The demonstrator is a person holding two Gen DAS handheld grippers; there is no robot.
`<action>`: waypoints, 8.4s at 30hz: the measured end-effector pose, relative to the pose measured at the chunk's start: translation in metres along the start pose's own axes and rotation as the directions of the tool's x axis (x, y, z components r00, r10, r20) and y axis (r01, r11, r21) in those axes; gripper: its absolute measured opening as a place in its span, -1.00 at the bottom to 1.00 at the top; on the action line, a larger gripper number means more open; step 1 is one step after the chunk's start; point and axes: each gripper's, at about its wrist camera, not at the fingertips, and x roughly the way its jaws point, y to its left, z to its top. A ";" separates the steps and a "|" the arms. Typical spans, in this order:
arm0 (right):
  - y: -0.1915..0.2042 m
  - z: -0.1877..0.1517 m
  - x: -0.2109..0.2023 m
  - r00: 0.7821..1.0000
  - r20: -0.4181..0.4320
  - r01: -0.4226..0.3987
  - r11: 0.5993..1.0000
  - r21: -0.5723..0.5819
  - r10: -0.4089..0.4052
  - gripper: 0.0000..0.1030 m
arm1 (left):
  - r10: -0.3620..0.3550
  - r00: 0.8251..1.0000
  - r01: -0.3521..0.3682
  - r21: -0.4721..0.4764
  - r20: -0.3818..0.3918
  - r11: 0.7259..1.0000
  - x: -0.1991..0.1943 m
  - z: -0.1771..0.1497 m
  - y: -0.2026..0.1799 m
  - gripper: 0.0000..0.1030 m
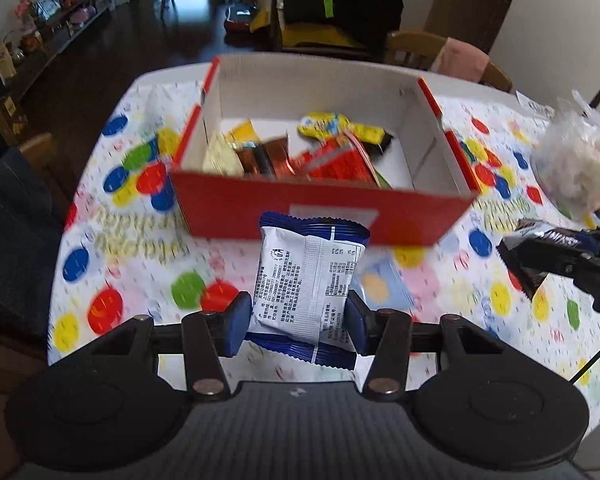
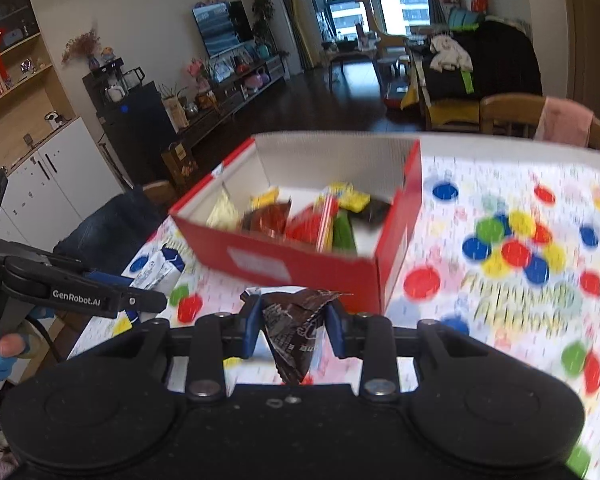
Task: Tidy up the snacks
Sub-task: 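Carry both packets over the red box and lower them inside, then open both grippers to release the packets and lift out of the box, then move the left gripper to the silver-wrapped chocolate while the right approaches the light-blue cookie packet, then grasp the silver-wrapped chocolate with the left gripper while the right grasps the light-blue cookie packet, then carry the chocolate and cookie packet over the red box and lower them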
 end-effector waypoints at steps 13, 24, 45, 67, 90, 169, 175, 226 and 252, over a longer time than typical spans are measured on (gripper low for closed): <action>-0.004 0.074 0.056 0.997 0.021 0.074 0.997 -0.019 -0.074 -0.38 | 0.058 0.998 -0.059 0.014 0.036 0.998 0.019 0.080 0.013 -0.05; -0.016 0.105 0.120 0.986 -0.055 0.157 0.988 -0.002 -0.157 -0.38 | 0.094 0.995 -0.094 0.001 -0.035 0.996 0.066 0.130 0.024 -0.05; -0.028 0.123 0.216 0.951 -0.244 0.199 0.980 0.002 -0.192 -0.38 | 0.092 0.975 -0.085 0.045 -0.204 0.995 0.141 0.167 0.024 -0.05; -0.021 0.125 0.186 0.962 -0.213 0.171 0.985 -0.016 -0.170 -0.17 | 0.051 0.981 -0.050 0.009 -0.189 0.999 0.138 0.163 0.026 0.09; 0.003 0.100 0.075 0.997 -0.069 0.034 0.999 -0.032 -0.036 0.58 | 0.030 1.000 -0.030 0.006 -0.007 1.000 0.037 0.116 0.002 0.37; 0.039 -0.063 0.133 0.882 -0.471 -0.341 0.702 -0.625 0.009 -0.11 | -0.030 0.999 0.034 0.119 -0.032 0.992 0.045 -0.035 -0.004 0.55; 0.017 -0.071 0.104 0.909 -0.416 -0.249 0.828 -0.502 0.021 -0.16 | -0.083 0.995 0.096 0.255 -0.060 0.962 0.073 -0.027 -0.024 0.55; -0.063 -0.087 0.028 0.982 -0.187 0.008 1.000 0.015 -0.005 -0.67 | -0.052 0.993 0.059 0.058 -0.109 0.997 0.089 -0.046 -0.017 -0.35; -0.038 -0.104 0.064 0.965 -0.247 0.064 0.991 -0.117 -0.091 -0.36 | -0.040 0.994 0.045 0.045 -0.101 0.998 0.075 -0.058 -0.018 -0.35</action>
